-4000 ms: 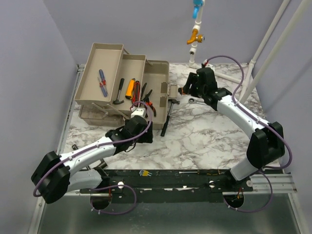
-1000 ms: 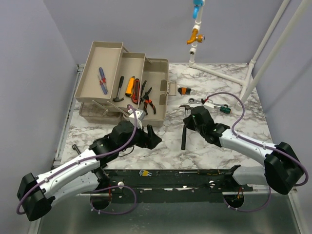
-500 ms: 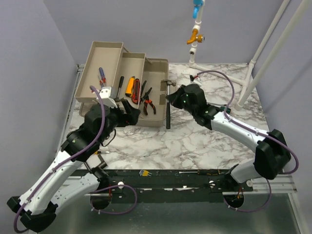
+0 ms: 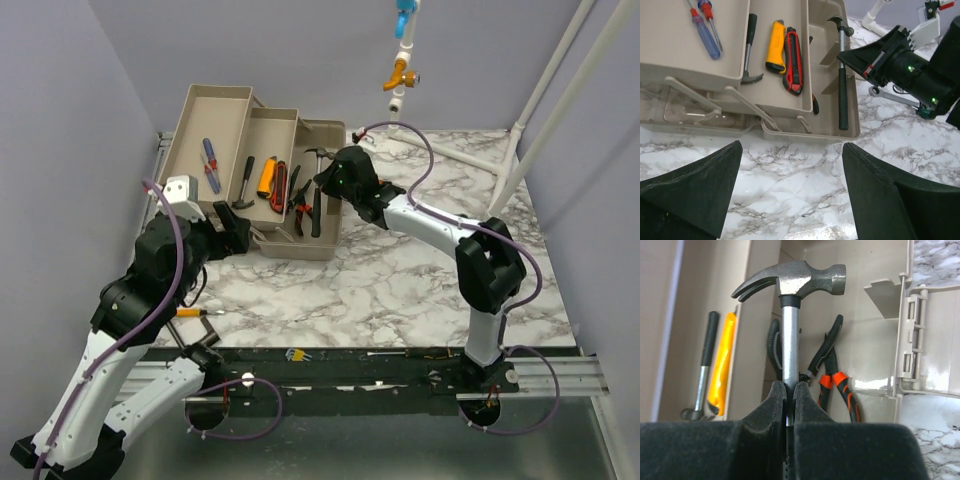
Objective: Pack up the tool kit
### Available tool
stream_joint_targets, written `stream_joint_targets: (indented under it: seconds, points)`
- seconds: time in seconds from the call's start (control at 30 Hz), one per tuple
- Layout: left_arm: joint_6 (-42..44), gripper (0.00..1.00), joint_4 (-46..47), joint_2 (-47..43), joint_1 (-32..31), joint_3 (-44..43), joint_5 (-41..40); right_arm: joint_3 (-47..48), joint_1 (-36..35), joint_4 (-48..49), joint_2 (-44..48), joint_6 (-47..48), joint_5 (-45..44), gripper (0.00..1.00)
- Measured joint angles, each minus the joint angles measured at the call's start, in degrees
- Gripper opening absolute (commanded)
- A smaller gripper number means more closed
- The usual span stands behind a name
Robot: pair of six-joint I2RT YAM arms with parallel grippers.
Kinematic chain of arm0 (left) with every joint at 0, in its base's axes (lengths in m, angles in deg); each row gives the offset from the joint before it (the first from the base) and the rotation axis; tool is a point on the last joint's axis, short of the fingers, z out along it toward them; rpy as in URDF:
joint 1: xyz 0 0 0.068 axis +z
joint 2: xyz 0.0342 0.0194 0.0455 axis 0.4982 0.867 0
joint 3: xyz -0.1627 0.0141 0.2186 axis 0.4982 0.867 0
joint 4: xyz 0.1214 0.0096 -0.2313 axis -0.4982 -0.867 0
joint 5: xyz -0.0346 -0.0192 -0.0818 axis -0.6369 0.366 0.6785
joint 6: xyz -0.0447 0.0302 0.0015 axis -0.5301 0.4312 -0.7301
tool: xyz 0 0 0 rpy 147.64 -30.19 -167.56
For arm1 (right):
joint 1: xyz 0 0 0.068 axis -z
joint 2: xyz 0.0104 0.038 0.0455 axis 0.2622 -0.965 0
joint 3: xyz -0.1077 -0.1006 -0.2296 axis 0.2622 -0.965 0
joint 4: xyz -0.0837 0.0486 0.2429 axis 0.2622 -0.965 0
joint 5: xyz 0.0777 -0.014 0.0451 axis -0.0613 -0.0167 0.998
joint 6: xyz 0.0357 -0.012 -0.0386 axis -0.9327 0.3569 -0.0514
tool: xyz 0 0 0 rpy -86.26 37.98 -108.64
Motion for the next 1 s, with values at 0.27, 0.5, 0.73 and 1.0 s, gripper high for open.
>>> stream_joint_targets:
  seconds: [0.27, 0.5, 0.73, 1.0]
  points:
    - [-4.98, 0.83, 0.39, -7.87, 0.61, 12.41, -0.31, 6.95, -0.55, -3.82, -9.9, 0.96, -0.17, 0.01]
    - [-11.67, 0.83, 2.19, -15.82, 0.76, 25.92, 1.38, 13.57, -1.25, -6.32, -18.73, 1.55, -0.63, 0.36]
    - [-12.66, 0.81, 2.21, -15.96, 0.76, 26.51, 1.81, 17.09, -1.55, -7.76, -20.35, 1.99, -1.49, 0.5]
    - [-11.52, 0.8, 1.86, -16.17, 0.76, 24.9, 1.81, 11.41, -1.49, -6.93, -13.18, 2.23, -3.61, 0.49]
